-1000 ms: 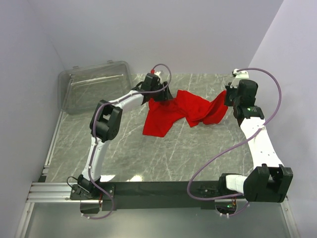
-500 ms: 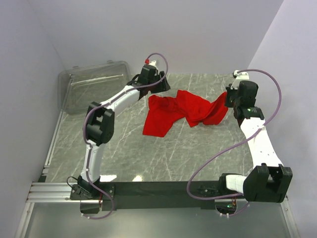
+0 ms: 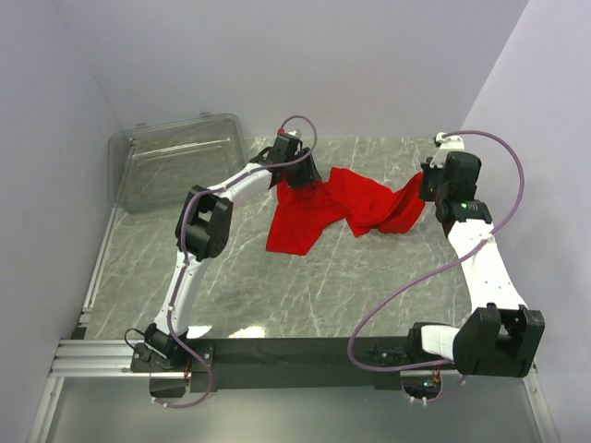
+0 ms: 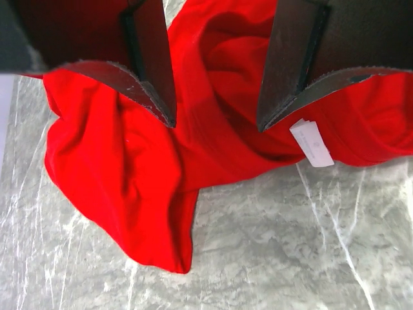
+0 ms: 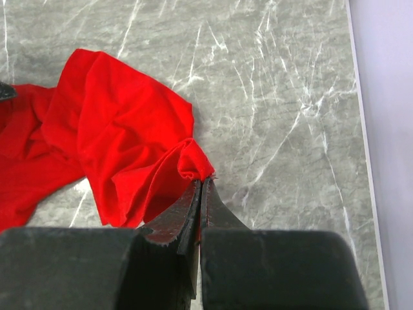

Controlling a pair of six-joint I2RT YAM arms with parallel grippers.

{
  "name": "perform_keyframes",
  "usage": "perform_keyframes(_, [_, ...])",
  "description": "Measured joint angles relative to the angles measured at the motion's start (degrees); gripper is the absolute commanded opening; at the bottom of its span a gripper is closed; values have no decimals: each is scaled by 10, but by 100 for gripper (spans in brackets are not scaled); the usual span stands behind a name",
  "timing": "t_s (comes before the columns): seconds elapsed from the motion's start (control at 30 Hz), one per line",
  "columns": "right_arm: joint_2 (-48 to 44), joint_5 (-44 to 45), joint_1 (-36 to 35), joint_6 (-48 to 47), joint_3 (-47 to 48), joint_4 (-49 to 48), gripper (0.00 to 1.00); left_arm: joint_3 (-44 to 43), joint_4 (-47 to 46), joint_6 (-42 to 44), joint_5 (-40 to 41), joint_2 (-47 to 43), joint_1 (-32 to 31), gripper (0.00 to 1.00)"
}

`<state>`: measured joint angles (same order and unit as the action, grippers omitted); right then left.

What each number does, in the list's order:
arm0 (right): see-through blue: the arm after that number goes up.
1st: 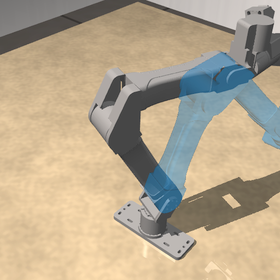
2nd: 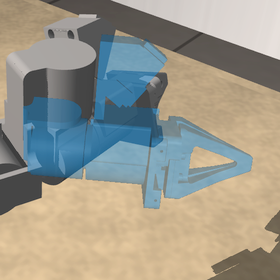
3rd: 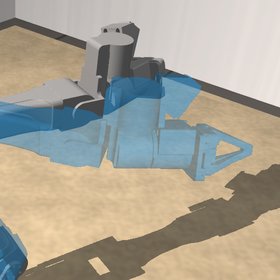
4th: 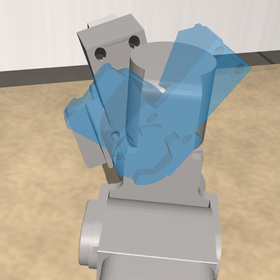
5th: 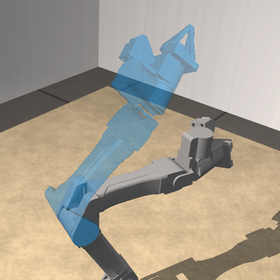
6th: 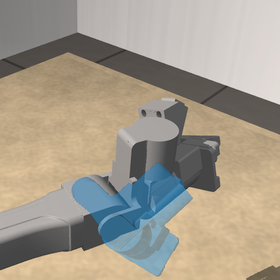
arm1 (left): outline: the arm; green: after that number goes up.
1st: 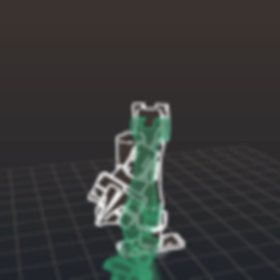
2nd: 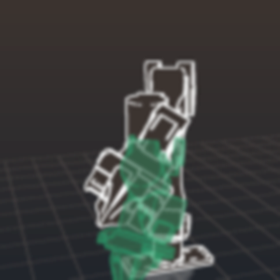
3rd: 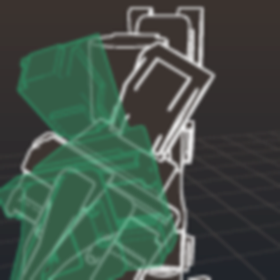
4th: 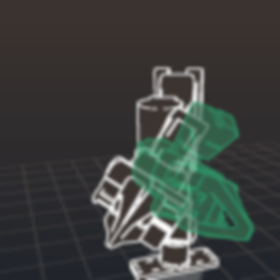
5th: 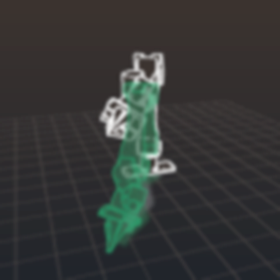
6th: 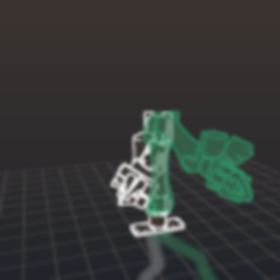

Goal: Fold and stack the t-shirts
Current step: Move the tshirt to the center of the board

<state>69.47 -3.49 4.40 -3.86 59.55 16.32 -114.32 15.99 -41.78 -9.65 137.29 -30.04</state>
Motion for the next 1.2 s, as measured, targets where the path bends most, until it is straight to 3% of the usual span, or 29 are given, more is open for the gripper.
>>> perform_keyframes(0.53, [0,-4,1,0,-1,0,0,-30,-3,-33,-10,51,1,55])
perform_keyframes(0.6, [0,-4,1,0,-1,-1,0,-30,-5,-35,-10,50,1,42])
perform_keyframes(0.67, [0,-5,2,0,-2,-2,0,-30,-4,-43,-10,51,1,23])
perform_keyframes(0.7, [0,-5,2,0,-4,-3,0,-30,-5,-47,-10,51,1,21])
perform_keyframes(1.0, [0,-6,3,-1,-12,-7,0,-30,-61,-60,-21,37,20,15])
perform_keyframes(1.2, [-7,-7,18,-2,-12,-13,0,-7,-111,-61,-55,-41,68,10])
